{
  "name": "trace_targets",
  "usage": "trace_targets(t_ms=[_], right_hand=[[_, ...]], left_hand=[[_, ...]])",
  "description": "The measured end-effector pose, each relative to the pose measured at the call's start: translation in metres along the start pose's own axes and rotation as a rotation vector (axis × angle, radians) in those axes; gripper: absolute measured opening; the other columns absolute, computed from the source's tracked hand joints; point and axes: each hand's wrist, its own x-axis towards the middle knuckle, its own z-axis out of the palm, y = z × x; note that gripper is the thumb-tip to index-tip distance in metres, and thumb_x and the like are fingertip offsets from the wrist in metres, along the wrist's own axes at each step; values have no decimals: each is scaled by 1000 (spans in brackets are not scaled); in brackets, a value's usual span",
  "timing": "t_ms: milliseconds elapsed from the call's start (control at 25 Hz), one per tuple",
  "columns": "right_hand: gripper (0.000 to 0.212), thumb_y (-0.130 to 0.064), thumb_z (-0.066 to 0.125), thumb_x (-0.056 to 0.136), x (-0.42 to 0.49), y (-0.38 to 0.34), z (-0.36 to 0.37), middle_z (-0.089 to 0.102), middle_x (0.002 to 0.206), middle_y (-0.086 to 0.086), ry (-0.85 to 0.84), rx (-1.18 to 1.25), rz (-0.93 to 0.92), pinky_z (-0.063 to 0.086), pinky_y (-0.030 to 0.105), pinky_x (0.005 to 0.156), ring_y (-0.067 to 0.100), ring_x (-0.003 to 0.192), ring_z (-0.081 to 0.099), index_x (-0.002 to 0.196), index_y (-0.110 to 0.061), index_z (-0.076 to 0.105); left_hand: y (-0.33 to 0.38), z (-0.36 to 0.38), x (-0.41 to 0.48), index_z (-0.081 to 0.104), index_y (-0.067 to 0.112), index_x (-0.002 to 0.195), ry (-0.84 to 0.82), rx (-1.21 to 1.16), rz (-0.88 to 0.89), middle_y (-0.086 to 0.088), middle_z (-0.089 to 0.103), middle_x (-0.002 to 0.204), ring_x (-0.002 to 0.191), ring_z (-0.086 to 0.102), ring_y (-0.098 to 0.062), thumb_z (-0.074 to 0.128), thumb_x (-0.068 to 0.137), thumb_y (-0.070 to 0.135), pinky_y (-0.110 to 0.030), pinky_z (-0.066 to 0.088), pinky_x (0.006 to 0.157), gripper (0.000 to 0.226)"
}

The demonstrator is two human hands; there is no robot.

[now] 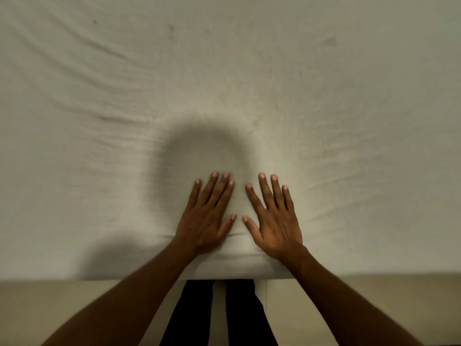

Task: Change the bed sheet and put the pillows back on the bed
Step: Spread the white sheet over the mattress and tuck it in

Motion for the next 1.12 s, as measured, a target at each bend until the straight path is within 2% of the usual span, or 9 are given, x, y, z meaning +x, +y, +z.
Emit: trace_targets(t_ms=[200, 320, 400, 480, 560, 600, 840, 1000, 1120], right_hand=[[77, -64, 34, 104, -47, -9, -4, -9, 174, 12, -160, -18, -129, 20, 60, 125, 36, 160, -8, 167, -29, 6], [75, -61, 33, 106, -65, -8, -12, -10, 174, 9, -195, -5, -196, 19, 57, 126, 32, 161, -9, 167, -29, 5], [72, -52, 38, 107, -60, -2, -21, -7, 175, 7, -117, 25, -114, 20, 55, 126, 28, 161, -5, 167, -26, 8], [71, -43, 42, 107, -42, 11, -29, -4, 175, 8, -3, 66, 111, 18, 53, 127, 27, 162, -2, 167, -24, 11], [69, -43, 35, 107, -24, 33, -31, -6, 175, 7, 26, 78, 328, 17, 54, 127, 26, 162, -5, 168, -24, 7], [69, -45, 31, 107, -21, 44, -29, -7, 175, 7, 26, 64, 378, 17, 54, 127, 25, 162, -6, 168, -24, 5], [69, -45, 38, 106, -41, 50, -5, -2, 175, 4, 98, 42, 416, 15, 53, 128, 25, 162, -2, 167, -26, 11], [73, -48, 40, 104, -90, 49, 4, 0, 175, 8, 51, 65, 460, 18, 58, 126, 31, 161, -1, 167, -22, 15], [80, -49, 52, 98, -143, 47, 6, 4, 174, 15, -41, 34, 335, 21, 63, 123, 38, 160, 4, 165, -16, 23]], left_hand=[[21, 8, -83, 16, 13, 166, -187, 20, 120, -12, 3, 174, 161, 3, -33, 42, 101, 63, -63, 27, 121, 86], [33, 4, -107, 15, 15, 167, -245, 4, 135, -12, 1, 174, 161, 3, -33, 46, 100, 58, -63, 27, 121, 85], [30, -3, -102, 18, 15, 166, -231, -17, 183, -10, 1, 175, 162, 3, -28, 50, 100, 49, -61, 28, 122, 81], [22, -14, -77, 23, 15, 165, -174, -28, 213, -8, 3, 175, 162, 3, -24, 49, 103, 40, -58, 26, 124, 72], [18, -22, -39, 25, 14, 165, -108, -35, 138, -8, 4, 175, 162, 4, -24, 46, 105, 34, -57, 22, 126, 66], [20, -22, -23, 24, 13, 165, -93, -41, 110, -9, 4, 175, 162, 3, -24, 45, 106, 34, -57, 20, 126, 65], [52, 21, -45, 9, 13, 167, -183, 76, 351, -9, -1, 175, 162, -2, -28, 39, 106, 49, -59, 16, 127, 77], [56, 20, -52, 3, 15, 167, -264, 81, 491, -8, -6, 175, 161, -5, -30, 43, 103, 52, -59, 13, 128, 84], [53, 18, -66, 1, 15, 167, -343, 106, 683, -7, -10, 174, 161, -11, -28, 42, 100, 53, -57, 2, 126, 87]])
